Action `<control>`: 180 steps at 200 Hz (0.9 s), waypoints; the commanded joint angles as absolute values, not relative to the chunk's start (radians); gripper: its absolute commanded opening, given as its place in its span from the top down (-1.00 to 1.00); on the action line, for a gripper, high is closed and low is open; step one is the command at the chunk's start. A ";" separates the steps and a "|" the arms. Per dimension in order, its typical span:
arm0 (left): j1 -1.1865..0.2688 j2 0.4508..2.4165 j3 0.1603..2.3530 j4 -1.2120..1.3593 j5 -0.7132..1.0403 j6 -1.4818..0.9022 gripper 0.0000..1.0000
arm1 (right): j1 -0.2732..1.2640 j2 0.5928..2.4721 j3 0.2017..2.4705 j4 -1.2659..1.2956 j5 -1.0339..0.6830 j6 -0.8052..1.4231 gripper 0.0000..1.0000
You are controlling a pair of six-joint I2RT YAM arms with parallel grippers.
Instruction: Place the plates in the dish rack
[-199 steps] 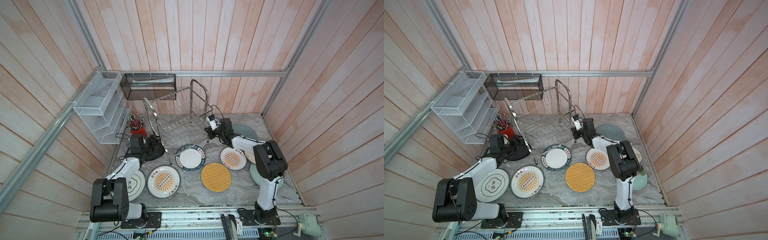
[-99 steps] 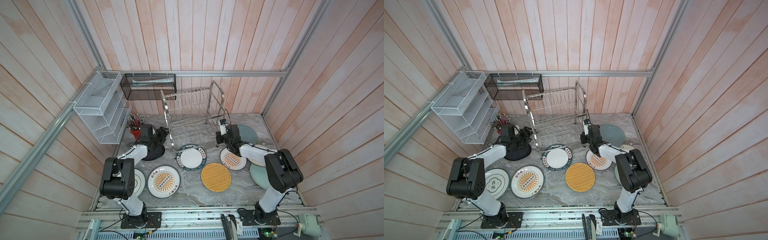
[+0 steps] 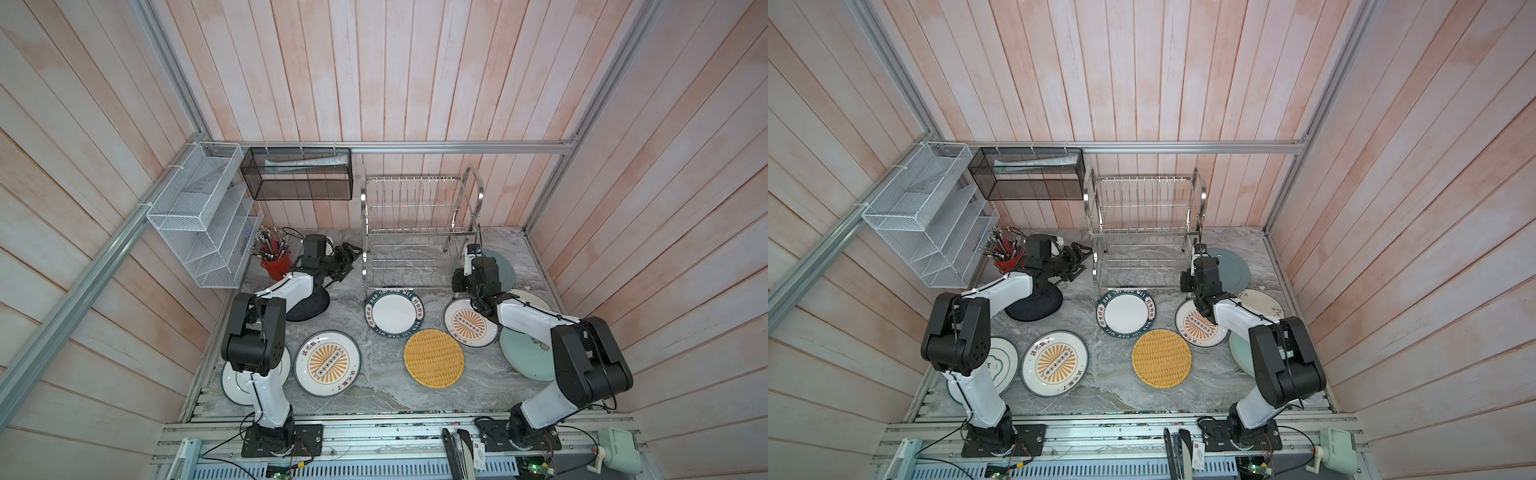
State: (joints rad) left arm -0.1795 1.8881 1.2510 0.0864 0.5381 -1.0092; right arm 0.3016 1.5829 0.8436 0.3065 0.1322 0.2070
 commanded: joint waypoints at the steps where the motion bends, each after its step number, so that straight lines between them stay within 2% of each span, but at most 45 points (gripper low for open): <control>1: -0.179 1.926 1.318 0.048 0.556 -0.982 -0.62 | 0.291 1.539 0.849 0.370 0.183 0.345 1.00; 45: -0.127 1.912 1.372 -0.036 0.493 -0.968 -0.65 | 0.295 1.579 0.870 0.365 0.166 0.386 1.00; 90: -0.016 1.758 1.281 -0.105 0.437 -0.909 -0.79 | 0.334 1.616 0.873 0.409 0.200 0.404 1.00; 150: 0.020 1.534 1.154 -0.227 0.494 -0.748 -0.81 | 0.339 1.676 0.900 0.504 0.111 0.319 1.00; 180: 0.020 1.397 1.037 -0.255 0.537 -0.693 -0.81 | 0.315 1.689 0.891 0.562 -0.014 0.228 1.00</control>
State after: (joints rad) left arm 0.0204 1.4799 1.1168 -0.1825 0.4885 -0.7841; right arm 0.3267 1.6730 0.8631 0.4374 0.1482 0.2749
